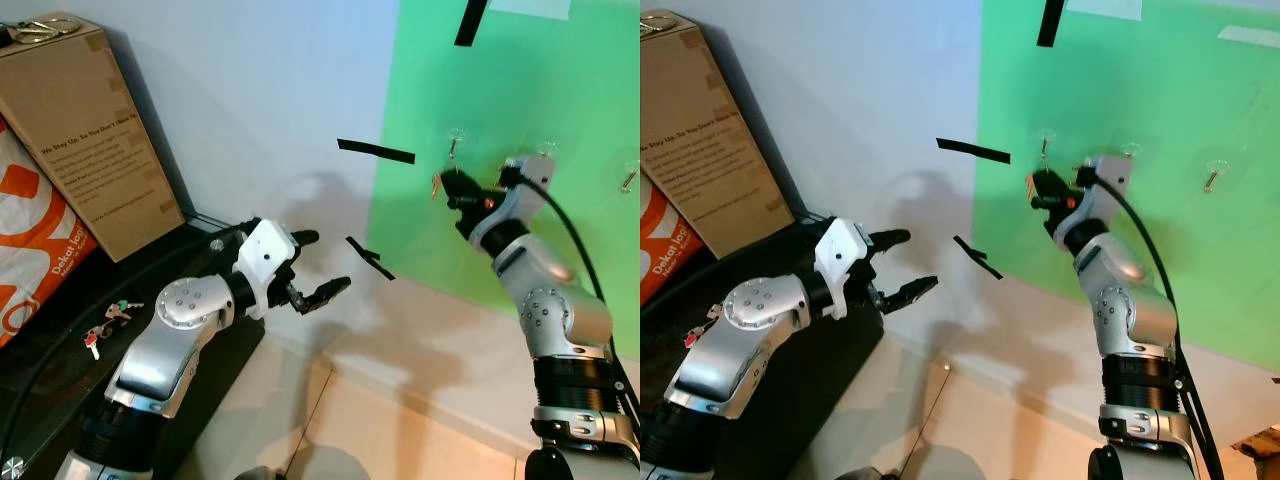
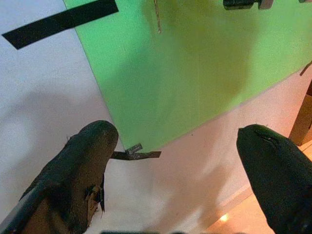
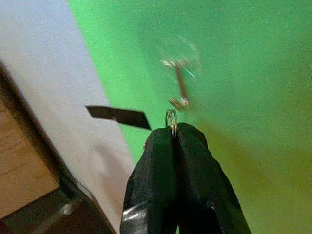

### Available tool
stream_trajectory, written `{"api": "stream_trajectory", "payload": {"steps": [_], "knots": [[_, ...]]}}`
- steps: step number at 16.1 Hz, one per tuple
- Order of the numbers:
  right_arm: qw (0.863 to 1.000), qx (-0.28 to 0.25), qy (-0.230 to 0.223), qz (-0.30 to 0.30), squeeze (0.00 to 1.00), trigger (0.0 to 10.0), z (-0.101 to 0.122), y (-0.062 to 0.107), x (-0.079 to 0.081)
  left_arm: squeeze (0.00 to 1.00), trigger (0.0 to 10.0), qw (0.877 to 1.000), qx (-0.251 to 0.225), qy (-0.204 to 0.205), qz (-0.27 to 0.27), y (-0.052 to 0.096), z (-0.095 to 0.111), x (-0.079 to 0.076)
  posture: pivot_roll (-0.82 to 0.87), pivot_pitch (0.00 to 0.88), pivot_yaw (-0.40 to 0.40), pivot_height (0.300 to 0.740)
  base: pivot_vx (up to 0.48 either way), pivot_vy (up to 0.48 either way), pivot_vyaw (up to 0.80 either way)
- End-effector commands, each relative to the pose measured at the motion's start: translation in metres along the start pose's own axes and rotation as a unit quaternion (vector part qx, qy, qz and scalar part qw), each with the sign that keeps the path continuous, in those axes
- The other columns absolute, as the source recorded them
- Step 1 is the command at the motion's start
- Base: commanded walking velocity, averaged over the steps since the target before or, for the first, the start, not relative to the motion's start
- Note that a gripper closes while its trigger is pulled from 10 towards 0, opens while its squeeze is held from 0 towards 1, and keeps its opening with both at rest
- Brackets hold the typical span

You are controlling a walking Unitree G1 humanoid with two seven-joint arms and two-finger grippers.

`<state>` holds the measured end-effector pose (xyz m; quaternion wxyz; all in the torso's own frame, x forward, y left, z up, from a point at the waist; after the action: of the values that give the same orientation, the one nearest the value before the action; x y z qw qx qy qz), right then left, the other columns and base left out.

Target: Hang keys on a hook

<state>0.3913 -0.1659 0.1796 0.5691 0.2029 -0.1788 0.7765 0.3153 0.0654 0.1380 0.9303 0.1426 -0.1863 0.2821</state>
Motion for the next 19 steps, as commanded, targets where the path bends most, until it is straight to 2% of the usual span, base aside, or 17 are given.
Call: {"api": "stream_trajectory", "payload": {"steps": [1,6,13,15,19], "knots": [[1.0,-0.007,-0.005,0.02,0.0,10.0,0.004,-0.001,0.01,0.0,10.0,1.0,0.001,-0.004,-0.004,0.0,0.0,0.0,-0.08,0.0,0.044,0.74,0.0,0.0,0.0],[0.999,-0.02,-0.01,0.031,0.0,10.0,0.012,-0.001,0.014,0.0,10.0,1.0,0.0,-0.003,-0.005,-0.001,0.0,-0.001,-0.08,0.0,0.041,0.74,0.0,0.0,0.0],[0.999,-0.017,-0.018,0.029,0.0,10.0,0.01,-0.005,0.014,0.0,10.0,1.0,0.0,-0.002,-0.006,-0.001,0.0,-0.002,-0.08,0.0,0.039,0.74,0.0,0.0,0.0],[0.999,-0.018,-0.031,-0.014,0.0,10.0,0.01,-0.007,-0.001,0.0,10.0,1.0,0.0,-0.003,-0.007,-0.001,0.0,-0.001,-0.08,0.0,0.039,0.74,0.0,0.0,0.0],[0.998,-0.007,-0.04,-0.052,0.0,10.0,0.005,-0.008,-0.016,0.0,10.0,1.0,-0.003,-0.004,-0.008,-0.002,0.001,-0.001,-0.08,0.0,0.04,0.74,0.0,0.0,0.0]]}}
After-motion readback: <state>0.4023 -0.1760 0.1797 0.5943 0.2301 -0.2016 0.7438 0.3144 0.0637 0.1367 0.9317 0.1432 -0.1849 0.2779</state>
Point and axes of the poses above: a point about 5 cm out from each wrist's last joint towards the gripper, its own y axis pointing back from the gripper into the wrist, its own z axis along the axis of the wrist's last joint, x = y × z, the point moved 6 cm from there along -y, pointing out of the wrist towards the gripper, and after that the axes turned 15 degrees about -y, right-handed, at the moved point
